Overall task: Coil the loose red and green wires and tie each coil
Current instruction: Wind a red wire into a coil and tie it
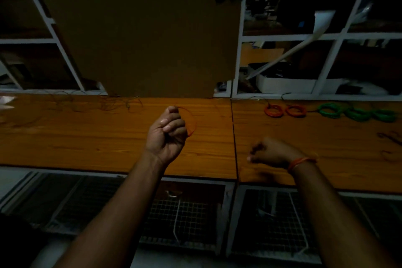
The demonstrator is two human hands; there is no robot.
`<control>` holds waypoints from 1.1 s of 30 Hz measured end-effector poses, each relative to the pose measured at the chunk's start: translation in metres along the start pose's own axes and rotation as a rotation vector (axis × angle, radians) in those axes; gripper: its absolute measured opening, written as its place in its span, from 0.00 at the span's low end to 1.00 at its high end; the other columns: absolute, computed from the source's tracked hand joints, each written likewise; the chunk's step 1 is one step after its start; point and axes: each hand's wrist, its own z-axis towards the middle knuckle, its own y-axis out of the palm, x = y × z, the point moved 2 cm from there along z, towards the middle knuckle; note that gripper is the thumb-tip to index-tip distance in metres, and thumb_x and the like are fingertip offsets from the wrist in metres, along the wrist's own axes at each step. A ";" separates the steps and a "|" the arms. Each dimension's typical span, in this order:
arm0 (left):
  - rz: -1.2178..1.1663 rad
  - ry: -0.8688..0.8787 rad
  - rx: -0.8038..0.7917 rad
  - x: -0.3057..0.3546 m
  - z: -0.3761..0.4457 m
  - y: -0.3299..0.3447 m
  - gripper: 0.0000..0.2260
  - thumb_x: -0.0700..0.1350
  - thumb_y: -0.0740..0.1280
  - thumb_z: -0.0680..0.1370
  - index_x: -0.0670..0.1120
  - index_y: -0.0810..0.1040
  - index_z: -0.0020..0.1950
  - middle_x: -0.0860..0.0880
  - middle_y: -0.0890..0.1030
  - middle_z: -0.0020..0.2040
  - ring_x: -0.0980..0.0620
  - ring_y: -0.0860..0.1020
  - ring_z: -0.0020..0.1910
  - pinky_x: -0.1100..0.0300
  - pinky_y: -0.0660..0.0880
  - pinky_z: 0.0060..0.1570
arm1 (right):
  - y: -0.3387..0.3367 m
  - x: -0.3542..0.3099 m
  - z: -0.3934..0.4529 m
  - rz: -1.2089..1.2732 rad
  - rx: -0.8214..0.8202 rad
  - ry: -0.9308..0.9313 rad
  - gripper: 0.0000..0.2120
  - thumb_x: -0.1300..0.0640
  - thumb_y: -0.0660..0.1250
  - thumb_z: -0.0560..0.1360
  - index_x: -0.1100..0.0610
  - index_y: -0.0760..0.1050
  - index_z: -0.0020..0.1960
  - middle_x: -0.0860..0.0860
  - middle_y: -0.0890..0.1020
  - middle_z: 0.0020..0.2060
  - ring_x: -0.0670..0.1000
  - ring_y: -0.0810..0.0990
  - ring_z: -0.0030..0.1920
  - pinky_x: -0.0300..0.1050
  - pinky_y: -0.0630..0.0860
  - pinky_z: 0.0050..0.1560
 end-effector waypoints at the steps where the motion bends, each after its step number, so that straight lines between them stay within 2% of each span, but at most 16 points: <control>1: 0.007 -0.022 -0.008 -0.005 -0.001 0.004 0.08 0.44 0.55 0.87 0.44 0.72 0.52 0.51 0.76 0.32 0.55 0.74 0.27 0.62 0.71 0.29 | 0.004 0.001 -0.001 0.036 -0.114 -0.025 0.05 0.54 0.71 0.78 0.48 0.80 0.54 0.47 0.81 0.56 0.48 0.77 0.59 0.44 0.73 0.54; 3: 0.035 -0.067 -0.013 -0.017 -0.002 0.016 0.08 0.44 0.55 0.86 0.44 0.71 0.52 0.51 0.75 0.31 0.55 0.74 0.27 0.62 0.71 0.28 | 0.010 0.001 -0.005 0.307 -0.232 -0.123 0.15 0.55 0.73 0.76 0.50 0.78 0.62 0.48 0.79 0.62 0.49 0.76 0.64 0.46 0.73 0.62; 5: 0.083 -0.108 -0.013 -0.034 0.001 0.027 0.09 0.45 0.55 0.86 0.44 0.71 0.52 0.52 0.75 0.31 0.57 0.73 0.27 0.65 0.68 0.27 | 0.017 -0.006 -0.008 0.569 -0.148 -0.215 0.24 0.57 0.74 0.74 0.53 0.74 0.68 0.50 0.76 0.67 0.50 0.74 0.69 0.40 0.73 0.61; 7: 0.114 -0.167 -0.011 -0.054 0.005 0.038 0.10 0.46 0.53 0.87 0.44 0.71 0.53 0.52 0.75 0.31 0.58 0.73 0.26 0.67 0.66 0.27 | 0.031 -0.019 -0.010 0.689 -0.075 -0.316 0.32 0.55 0.76 0.72 0.51 0.69 0.73 0.49 0.73 0.71 0.49 0.70 0.72 0.41 0.73 0.63; 9: 0.127 -0.205 -0.033 -0.063 0.010 0.042 0.14 0.47 0.51 0.88 0.42 0.73 0.55 0.52 0.75 0.31 0.58 0.74 0.27 0.68 0.65 0.28 | 0.050 -0.033 -0.003 0.814 -0.117 -0.403 0.28 0.56 0.74 0.73 0.53 0.70 0.71 0.50 0.81 0.64 0.50 0.77 0.67 0.47 0.76 0.64; 11: 0.096 -0.203 -0.006 -0.110 0.017 0.060 0.17 0.47 0.51 0.88 0.40 0.76 0.58 0.51 0.76 0.31 0.56 0.75 0.26 0.67 0.64 0.28 | 0.040 0.000 -0.021 0.871 -0.191 -0.417 0.15 0.59 0.70 0.78 0.58 0.75 0.64 0.53 0.86 0.48 0.54 0.85 0.51 0.50 0.80 0.56; 13: 0.057 -0.182 -0.039 -0.103 0.014 0.068 0.17 0.48 0.52 0.88 0.39 0.74 0.63 0.50 0.77 0.31 0.56 0.75 0.26 0.67 0.65 0.27 | 0.048 0.014 -0.019 0.852 -0.075 -0.379 0.05 0.61 0.66 0.82 0.60 0.78 0.56 0.54 0.83 0.40 0.52 0.83 0.40 0.47 0.81 0.46; 17: -0.044 -0.043 -0.066 -0.082 0.015 0.070 0.17 0.49 0.54 0.88 0.39 0.71 0.68 0.49 0.79 0.34 0.55 0.76 0.28 0.64 0.69 0.28 | 0.032 0.082 -0.018 0.833 0.107 -0.272 0.02 0.61 0.68 0.81 0.56 0.78 0.53 0.52 0.82 0.38 0.47 0.77 0.34 0.40 0.76 0.37; 20: -0.066 -0.029 -0.109 -0.078 0.011 0.071 0.12 0.48 0.55 0.88 0.42 0.72 0.64 0.51 0.77 0.37 0.56 0.76 0.30 0.64 0.71 0.30 | 0.008 0.121 -0.028 0.822 0.333 -0.290 0.04 0.62 0.69 0.80 0.54 0.81 0.50 0.49 0.83 0.35 0.49 0.74 0.33 0.41 0.72 0.34; 22: 0.034 -0.097 -0.099 -0.084 0.007 0.068 0.11 0.48 0.53 0.88 0.44 0.72 0.57 0.51 0.77 0.38 0.58 0.75 0.31 0.66 0.68 0.31 | -0.008 0.120 -0.036 0.784 0.471 -0.344 0.06 0.62 0.69 0.80 0.53 0.82 0.49 0.46 0.83 0.36 0.45 0.74 0.32 0.37 0.71 0.35; 24: 0.201 -0.173 -0.070 -0.101 0.005 0.067 0.14 0.48 0.51 0.88 0.45 0.72 0.54 0.51 0.77 0.38 0.57 0.76 0.32 0.67 0.67 0.32 | -0.023 0.107 -0.044 0.682 0.501 -0.422 0.05 0.60 0.69 0.80 0.51 0.82 0.49 0.44 0.84 0.42 0.39 0.81 0.41 0.31 0.75 0.42; 26: 0.318 -0.173 0.002 -0.117 0.007 0.071 0.14 0.49 0.52 0.87 0.45 0.73 0.51 0.51 0.76 0.38 0.56 0.76 0.33 0.68 0.71 0.32 | -0.037 0.092 -0.053 0.511 0.497 -0.513 0.05 0.58 0.69 0.80 0.49 0.82 0.49 0.45 0.84 0.46 0.39 0.81 0.49 0.30 0.76 0.47; 28: 0.480 -0.066 0.121 -0.128 0.012 0.073 0.10 0.47 0.56 0.86 0.45 0.73 0.51 0.49 0.78 0.39 0.54 0.79 0.36 0.66 0.76 0.35 | -0.045 0.076 -0.062 0.371 0.496 -0.617 0.05 0.57 0.69 0.80 0.48 0.82 0.48 0.45 0.81 0.46 0.43 0.80 0.49 0.32 0.75 0.46; 30: 0.638 0.048 0.207 -0.134 0.018 0.073 0.08 0.45 0.57 0.86 0.43 0.72 0.54 0.42 0.83 0.46 0.47 0.83 0.45 0.62 0.81 0.39 | -0.051 0.060 -0.072 0.329 0.480 -0.690 0.04 0.55 0.70 0.79 0.48 0.82 0.47 0.45 0.79 0.45 0.46 0.79 0.48 0.36 0.76 0.45; 32: 0.702 0.078 0.236 -0.139 0.020 0.072 0.08 0.45 0.56 0.87 0.42 0.71 0.59 0.36 0.84 0.53 0.40 0.84 0.54 0.57 0.84 0.45 | -0.055 0.043 -0.081 0.307 0.452 -0.762 0.03 0.53 0.70 0.78 0.49 0.82 0.48 0.46 0.78 0.45 0.48 0.79 0.47 0.42 0.78 0.45; 33: 0.736 0.075 0.228 -0.140 0.020 0.072 0.09 0.46 0.56 0.87 0.42 0.71 0.60 0.35 0.84 0.54 0.39 0.84 0.54 0.56 0.84 0.46 | -0.056 0.036 -0.084 0.290 0.448 -0.792 0.04 0.51 0.70 0.77 0.49 0.83 0.48 0.47 0.78 0.45 0.48 0.79 0.46 0.44 0.78 0.44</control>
